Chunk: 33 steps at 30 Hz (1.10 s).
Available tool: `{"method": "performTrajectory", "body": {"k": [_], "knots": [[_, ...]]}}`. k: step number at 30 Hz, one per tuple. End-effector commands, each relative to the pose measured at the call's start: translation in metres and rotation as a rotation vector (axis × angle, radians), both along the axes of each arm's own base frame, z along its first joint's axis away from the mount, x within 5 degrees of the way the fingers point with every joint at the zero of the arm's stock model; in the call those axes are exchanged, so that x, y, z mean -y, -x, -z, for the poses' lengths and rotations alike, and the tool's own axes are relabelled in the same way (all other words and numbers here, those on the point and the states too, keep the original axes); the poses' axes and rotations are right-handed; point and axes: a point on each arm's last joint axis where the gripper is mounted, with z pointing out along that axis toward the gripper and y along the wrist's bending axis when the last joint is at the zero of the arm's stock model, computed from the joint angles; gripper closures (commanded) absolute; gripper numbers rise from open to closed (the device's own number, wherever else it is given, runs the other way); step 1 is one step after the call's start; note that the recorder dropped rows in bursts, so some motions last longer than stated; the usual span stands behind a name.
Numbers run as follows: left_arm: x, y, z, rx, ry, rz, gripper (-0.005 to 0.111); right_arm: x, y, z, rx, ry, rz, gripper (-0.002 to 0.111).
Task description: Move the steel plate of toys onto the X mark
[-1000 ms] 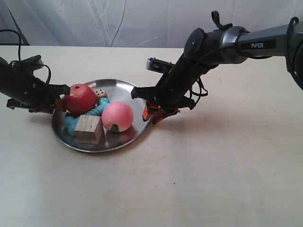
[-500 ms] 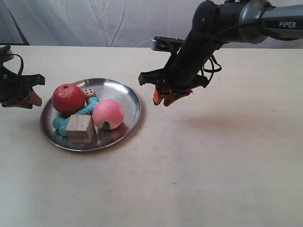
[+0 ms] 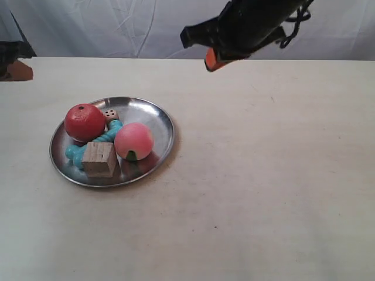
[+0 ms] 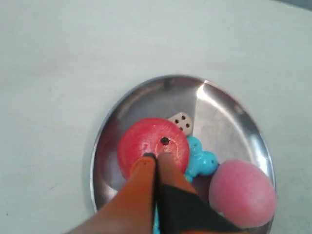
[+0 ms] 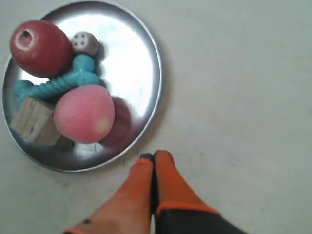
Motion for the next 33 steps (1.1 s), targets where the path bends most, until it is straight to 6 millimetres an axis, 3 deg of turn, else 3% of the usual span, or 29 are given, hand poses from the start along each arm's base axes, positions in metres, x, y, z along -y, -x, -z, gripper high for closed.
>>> {"method": "performTrajectory", "body": {"k": [1,6,12,17,25,33], "knots": [[-0.001,0.04,-0.037,0.202,-0.058,-0.068,0.107,0.015,0.026,-0.047,0.208,-0.007,0.012,0.109],[0.004,0.09,-0.061,0.402,-0.13,-0.106,0.107,0.032,0.073,-0.066,0.421,-0.067,0.058,0.109],[0.03,0.131,-0.073,0.566,-0.144,0.012,0.107,0.042,0.15,-0.059,0.651,-0.083,-0.015,0.109],[0.04,0.163,-0.083,0.712,-0.172,0.068,0.107,0.067,0.21,-0.058,0.876,-0.197,0.003,0.109],[0.058,0.188,-0.076,0.736,-0.111,0.22,0.107,0.09,0.252,-0.065,1.009,-0.265,0.027,0.109],[0.071,0.197,-0.074,0.701,-0.013,0.333,0.107,0.098,0.266,-0.073,1.074,-0.301,0.038,0.109]]}}
